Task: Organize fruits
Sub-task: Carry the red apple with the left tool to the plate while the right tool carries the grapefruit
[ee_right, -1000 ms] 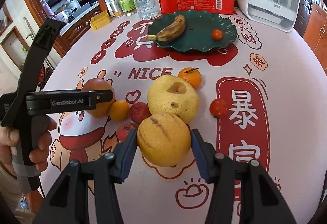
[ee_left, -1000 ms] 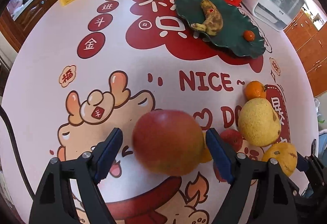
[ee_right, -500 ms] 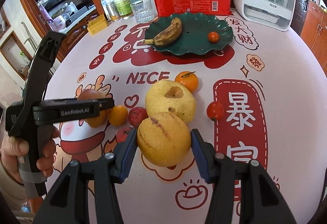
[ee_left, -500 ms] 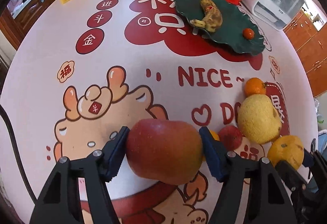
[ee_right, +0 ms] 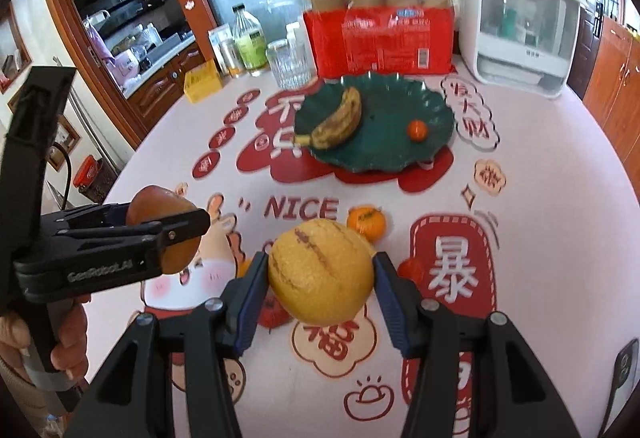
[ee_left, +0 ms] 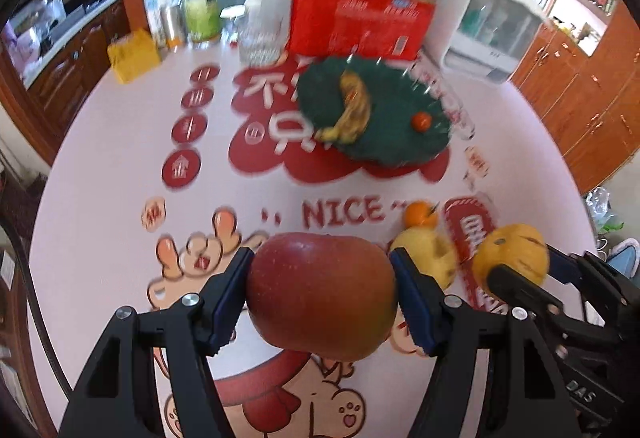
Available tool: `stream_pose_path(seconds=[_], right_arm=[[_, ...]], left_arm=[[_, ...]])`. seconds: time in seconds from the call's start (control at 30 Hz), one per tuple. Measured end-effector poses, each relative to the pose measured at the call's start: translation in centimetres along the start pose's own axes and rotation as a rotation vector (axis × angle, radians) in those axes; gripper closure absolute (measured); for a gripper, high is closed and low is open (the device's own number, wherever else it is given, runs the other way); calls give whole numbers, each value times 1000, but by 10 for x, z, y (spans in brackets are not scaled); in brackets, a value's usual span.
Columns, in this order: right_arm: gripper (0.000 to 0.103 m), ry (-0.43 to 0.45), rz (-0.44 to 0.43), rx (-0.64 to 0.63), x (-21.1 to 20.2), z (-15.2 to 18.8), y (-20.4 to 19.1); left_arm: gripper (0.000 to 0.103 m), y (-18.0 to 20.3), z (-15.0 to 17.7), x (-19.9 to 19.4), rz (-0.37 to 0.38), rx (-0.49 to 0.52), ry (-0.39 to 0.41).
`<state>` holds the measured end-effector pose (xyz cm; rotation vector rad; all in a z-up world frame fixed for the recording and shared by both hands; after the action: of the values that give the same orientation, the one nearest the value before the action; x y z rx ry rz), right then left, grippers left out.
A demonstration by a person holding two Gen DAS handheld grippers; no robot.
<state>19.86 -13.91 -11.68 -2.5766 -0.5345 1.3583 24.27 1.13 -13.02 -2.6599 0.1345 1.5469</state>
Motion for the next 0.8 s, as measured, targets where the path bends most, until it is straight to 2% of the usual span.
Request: stream_pose_path(seconds=[0.43,0.63,0.8], right_arm=[[50,110,81,-11,-50,-118,28],[50,140,119,-22,-50,-166,40],[50,124,141,3,-26,-193,62]], left_arm=[[36,31,-95,-54,-3,82,166],[36,52,-131,-51,-11,120,192],[36,63,-164,-30,-19,126,191]])
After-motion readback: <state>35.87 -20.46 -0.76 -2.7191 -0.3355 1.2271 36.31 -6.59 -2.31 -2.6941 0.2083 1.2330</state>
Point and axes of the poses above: each gripper's, at about its wrist camera, not at the fingertips, and x roughly the way its jaws point, y to its right, z to its underside, the point moved 6 cm from there along x, roughly the way its jaws point, and after that the axes turned 11 degrees about -z, right-handed, at the moved point
